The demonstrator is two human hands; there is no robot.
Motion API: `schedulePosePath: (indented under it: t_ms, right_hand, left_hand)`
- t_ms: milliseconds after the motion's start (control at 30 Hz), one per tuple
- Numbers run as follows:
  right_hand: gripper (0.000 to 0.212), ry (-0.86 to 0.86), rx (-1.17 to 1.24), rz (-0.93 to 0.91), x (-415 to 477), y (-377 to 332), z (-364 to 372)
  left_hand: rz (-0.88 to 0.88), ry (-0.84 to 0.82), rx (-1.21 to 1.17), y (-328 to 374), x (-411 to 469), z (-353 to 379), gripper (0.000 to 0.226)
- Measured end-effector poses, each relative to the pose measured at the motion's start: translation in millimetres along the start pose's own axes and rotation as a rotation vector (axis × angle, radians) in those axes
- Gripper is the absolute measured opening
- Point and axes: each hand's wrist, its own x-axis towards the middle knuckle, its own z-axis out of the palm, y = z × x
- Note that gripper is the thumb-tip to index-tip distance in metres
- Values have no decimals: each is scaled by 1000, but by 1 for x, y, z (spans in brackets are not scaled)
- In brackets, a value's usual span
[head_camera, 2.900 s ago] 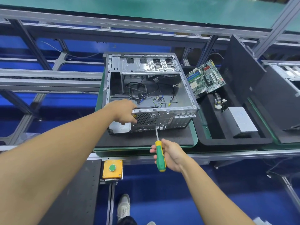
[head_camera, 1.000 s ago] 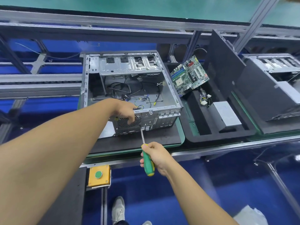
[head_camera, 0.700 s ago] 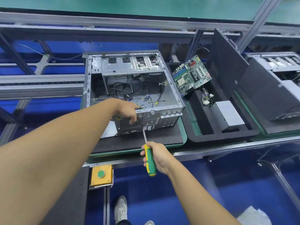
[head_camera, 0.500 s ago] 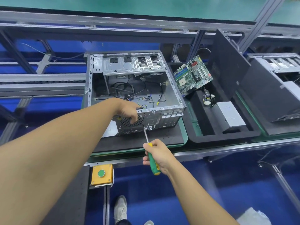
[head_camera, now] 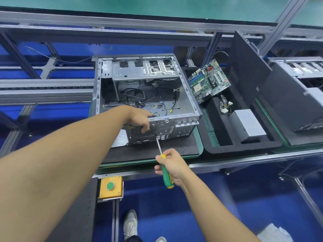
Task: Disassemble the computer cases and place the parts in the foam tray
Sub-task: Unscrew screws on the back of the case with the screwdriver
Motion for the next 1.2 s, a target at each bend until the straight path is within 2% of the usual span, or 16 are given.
schedulePosePath:
  t_ms: [200, 333, 533, 700, 867, 967, 1067, 1133, 1167, 1200]
  right_hand:
    - [18, -27, -18, 48, 3, -5, 6]
    - [19, -65, -62, 37, 4, -10, 2]
    - [13, -22, -183, 7, 6, -7, -1]
    - [13, -26, -173, 15, 5, -3, -2]
    - [12, -20, -164, 7, 6, 0, -2]
    - [12, -14, -154, -7, 2, 1, -5]
    - [13, -6, -170, -27, -3, 1, -11]
    - [13, -11, -201, -42, -7, 0, -17]
    - [13, -15, -218, -51, -9, 0, -19]
    - [12, -18, -231, -59, -12, -1, -22]
  left_hand:
    - [25, -10, -20, -2, 1, 0, 81]
    - [30, -12, -21, -2, 0, 0, 73]
    - [20, -26, -69, -5, 1, 2, 68]
    - [36, -27, -106, -5, 0, 3, 79]
    - [57, -21, -100, -4, 0, 2, 71]
    - [76, -3, -106, -4, -1, 3, 81]
    - [109, 53, -82, -4, -4, 6, 77]
    - [202, 132, -96, -9, -6, 9, 75]
    - [279, 275, -60, -11, -12, 11, 74]
    - [367, 488, 11, -11, -19, 14, 70]
